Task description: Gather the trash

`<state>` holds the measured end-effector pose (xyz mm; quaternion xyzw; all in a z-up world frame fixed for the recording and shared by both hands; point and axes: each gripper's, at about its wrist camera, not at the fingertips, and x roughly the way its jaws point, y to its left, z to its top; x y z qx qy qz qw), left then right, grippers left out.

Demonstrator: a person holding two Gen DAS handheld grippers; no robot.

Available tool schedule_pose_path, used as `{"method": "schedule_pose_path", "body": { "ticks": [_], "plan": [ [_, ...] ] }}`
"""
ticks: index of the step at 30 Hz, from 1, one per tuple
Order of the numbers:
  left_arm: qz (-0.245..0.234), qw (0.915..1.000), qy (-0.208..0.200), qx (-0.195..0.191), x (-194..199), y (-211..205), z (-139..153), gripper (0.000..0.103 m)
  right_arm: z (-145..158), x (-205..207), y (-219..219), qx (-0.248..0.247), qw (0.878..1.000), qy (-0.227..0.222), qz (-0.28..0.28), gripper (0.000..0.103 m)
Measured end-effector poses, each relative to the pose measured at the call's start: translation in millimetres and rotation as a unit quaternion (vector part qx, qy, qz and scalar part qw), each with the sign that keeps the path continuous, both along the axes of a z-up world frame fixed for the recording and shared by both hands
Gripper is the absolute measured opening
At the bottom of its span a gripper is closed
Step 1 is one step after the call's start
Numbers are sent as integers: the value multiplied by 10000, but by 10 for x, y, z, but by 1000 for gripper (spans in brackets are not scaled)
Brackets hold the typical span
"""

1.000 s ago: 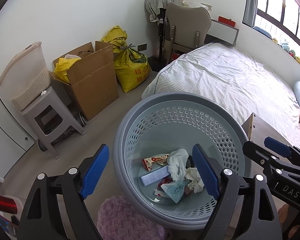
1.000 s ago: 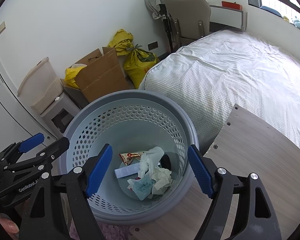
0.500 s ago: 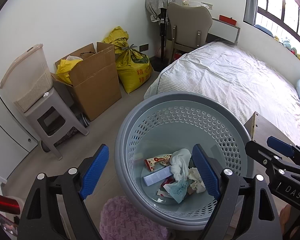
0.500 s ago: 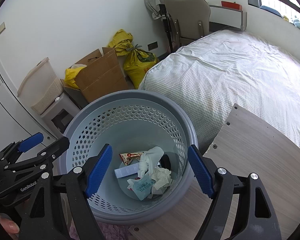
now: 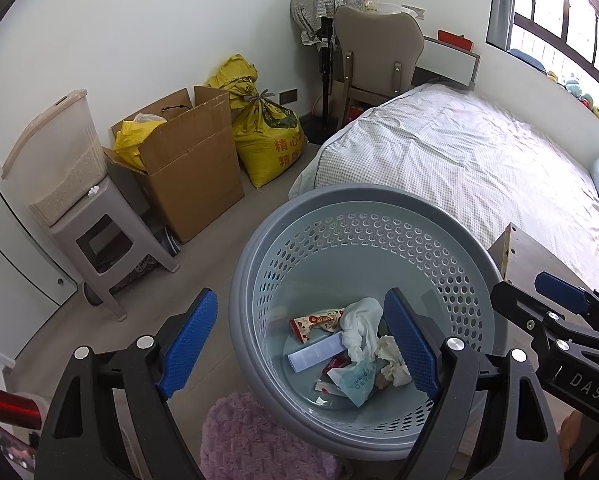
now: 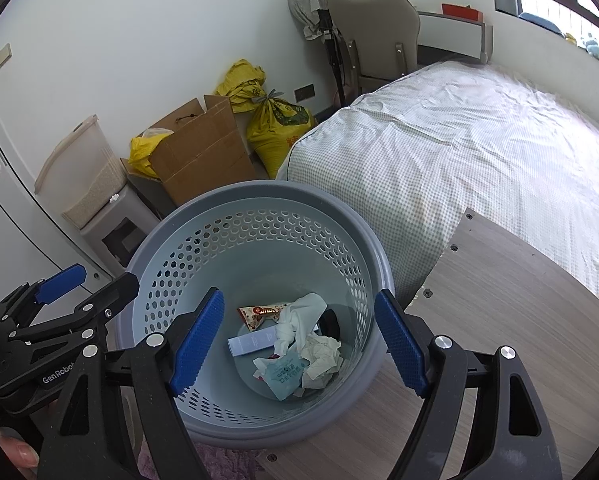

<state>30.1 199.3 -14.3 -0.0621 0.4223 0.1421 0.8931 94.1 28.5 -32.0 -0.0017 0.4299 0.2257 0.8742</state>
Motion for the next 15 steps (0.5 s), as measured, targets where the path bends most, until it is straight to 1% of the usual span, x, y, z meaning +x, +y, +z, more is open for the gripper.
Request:
{"method": "schedule_pose_path", "body": {
  "ticks": [15],
  "plan": [
    [14,10000,1,-6,7,4,8,82,9,2,4,-1,10000,3,-7,76]
  ]
}}
